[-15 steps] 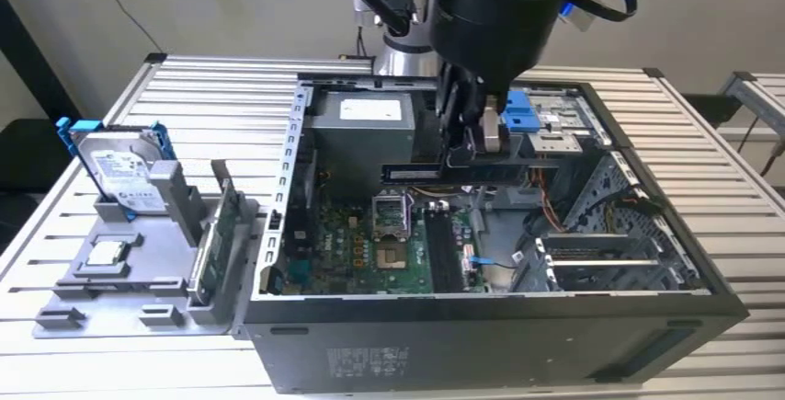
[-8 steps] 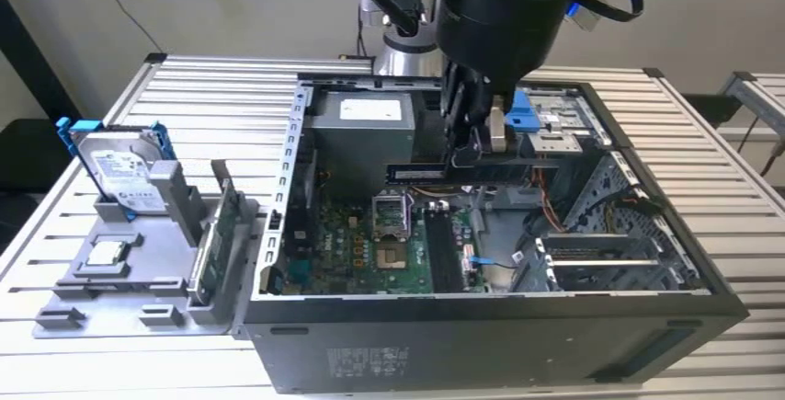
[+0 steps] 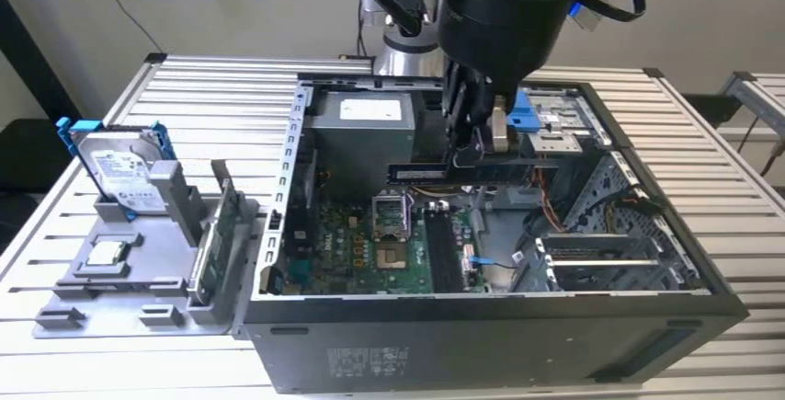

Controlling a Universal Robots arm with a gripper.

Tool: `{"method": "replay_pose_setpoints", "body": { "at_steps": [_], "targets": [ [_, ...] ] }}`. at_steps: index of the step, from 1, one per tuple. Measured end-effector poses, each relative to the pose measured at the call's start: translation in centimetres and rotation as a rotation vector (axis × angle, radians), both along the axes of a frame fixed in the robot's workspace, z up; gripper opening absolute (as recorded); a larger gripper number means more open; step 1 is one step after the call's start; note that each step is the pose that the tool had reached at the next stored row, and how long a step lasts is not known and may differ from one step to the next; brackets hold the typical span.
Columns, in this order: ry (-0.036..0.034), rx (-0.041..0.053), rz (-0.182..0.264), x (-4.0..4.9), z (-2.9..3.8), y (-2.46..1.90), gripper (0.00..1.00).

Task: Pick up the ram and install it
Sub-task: 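Pick up the ram and move it above insertion slot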

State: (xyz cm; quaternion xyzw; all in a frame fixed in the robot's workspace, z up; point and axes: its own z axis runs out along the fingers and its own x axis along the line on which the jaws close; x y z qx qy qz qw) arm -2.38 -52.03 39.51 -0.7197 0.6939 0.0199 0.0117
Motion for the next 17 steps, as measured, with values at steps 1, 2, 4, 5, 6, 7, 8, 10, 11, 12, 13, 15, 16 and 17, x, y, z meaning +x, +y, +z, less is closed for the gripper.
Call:
{"method": "replay_pose_setpoints", "body": {
  "at_steps": [1, 2, 4, 5, 6, 7, 8, 10, 11, 12, 13, 15, 16, 17],
  "targets": [
    [0.0000, -0.0001, 0.000, 0.01, 0.00, 0.00, 0.14],
    [0.0000, -0.0001, 0.000, 0.03, 0.00, 0.00, 0.14],
    [0.0000, 0.0000, 0.000, 0.06, 0.00, 0.00, 0.14],
    [0.0000, 0.0000, 0.000, 0.06, 0.00, 0.01, 0.14],
    [-0.0001, 0.0001, 0.000, 0.06, -0.01, 0.10, 0.14],
    [-0.0001, 0.0000, 0.000, 0.06, -0.02, 0.24, 0.14],
    [0.0000, 0.0000, 0.000, 0.07, -0.02, 0.36, 0.14],
    [0.0000, 0.0000, 0.000, 0.06, -0.04, 0.71, 0.14],
    [0.0000, -0.0001, 0.000, 0.06, -0.05, 0.92, 0.14],
    [0.0000, -0.0001, 0.000, 0.06, -0.06, 1.14, 0.14],
    [0.0000, 0.0000, 0.000, 0.06, -0.08, 1.37, 0.14],
    [0.0000, 0.0001, 0.000, 0.06, -0.12, 1.96, 0.14],
    [0.0000, 0.0003, 0.000, 0.06, -0.13, 2.24, 0.14],
    [-0.0001, 0.0009, 0.000, 0.06, -0.16, 2.52, 0.14]
  ]
}}
